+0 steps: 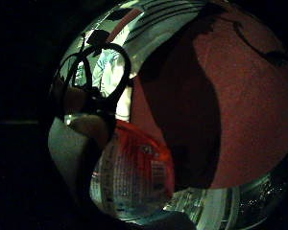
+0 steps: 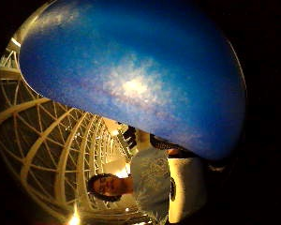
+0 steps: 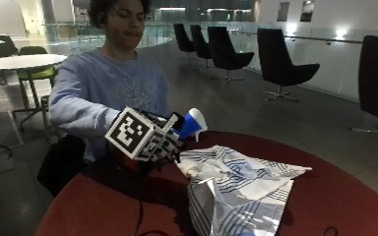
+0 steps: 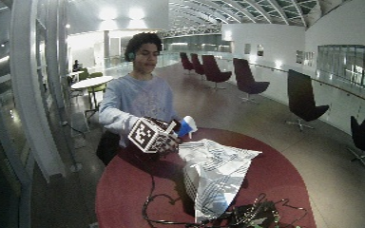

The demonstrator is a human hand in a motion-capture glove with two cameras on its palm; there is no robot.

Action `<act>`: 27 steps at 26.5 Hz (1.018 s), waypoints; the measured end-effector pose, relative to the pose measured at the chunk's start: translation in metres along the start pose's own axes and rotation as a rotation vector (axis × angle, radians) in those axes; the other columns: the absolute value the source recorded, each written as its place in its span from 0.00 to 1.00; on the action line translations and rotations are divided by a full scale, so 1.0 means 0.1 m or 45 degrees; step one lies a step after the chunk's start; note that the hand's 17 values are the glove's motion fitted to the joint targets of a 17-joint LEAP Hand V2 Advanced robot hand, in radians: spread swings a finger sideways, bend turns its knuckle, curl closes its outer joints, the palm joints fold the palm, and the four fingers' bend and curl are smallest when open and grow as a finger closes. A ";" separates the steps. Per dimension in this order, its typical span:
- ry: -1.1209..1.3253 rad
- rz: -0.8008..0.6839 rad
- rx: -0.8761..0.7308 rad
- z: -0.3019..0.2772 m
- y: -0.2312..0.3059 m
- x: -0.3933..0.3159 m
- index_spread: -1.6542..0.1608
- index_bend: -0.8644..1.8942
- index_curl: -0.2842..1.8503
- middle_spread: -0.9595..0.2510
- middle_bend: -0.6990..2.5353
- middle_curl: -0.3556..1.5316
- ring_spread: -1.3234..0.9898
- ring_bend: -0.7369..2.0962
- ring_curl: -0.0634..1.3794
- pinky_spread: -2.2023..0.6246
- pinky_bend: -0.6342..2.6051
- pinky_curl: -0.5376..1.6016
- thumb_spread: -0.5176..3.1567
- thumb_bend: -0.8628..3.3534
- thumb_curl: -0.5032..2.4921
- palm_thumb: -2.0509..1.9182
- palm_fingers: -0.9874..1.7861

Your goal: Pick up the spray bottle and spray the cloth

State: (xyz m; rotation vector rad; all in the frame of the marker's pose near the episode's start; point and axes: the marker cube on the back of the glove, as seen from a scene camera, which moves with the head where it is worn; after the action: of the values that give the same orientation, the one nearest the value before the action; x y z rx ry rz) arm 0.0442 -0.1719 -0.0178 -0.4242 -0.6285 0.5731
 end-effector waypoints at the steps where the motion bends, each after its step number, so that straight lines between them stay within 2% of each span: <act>1: 0.006 0.002 -0.005 0.00 0.00 0.00 0.81 0.36 0.31 0.73 0.34 0.45 0.55 0.45 0.32 0.81 0.28 0.43 0.36 0.20 0.36 0.74 0.78; 27: 0.043 0.024 -0.074 0.01 0.11 -0.10 0.81 0.36 0.31 0.74 0.34 0.45 0.55 0.45 0.32 0.81 0.28 0.43 0.36 0.20 0.37 0.74 0.77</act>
State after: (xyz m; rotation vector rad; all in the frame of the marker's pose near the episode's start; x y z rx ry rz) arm 0.0329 -0.1695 -0.0277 -0.4941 -0.6106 0.5653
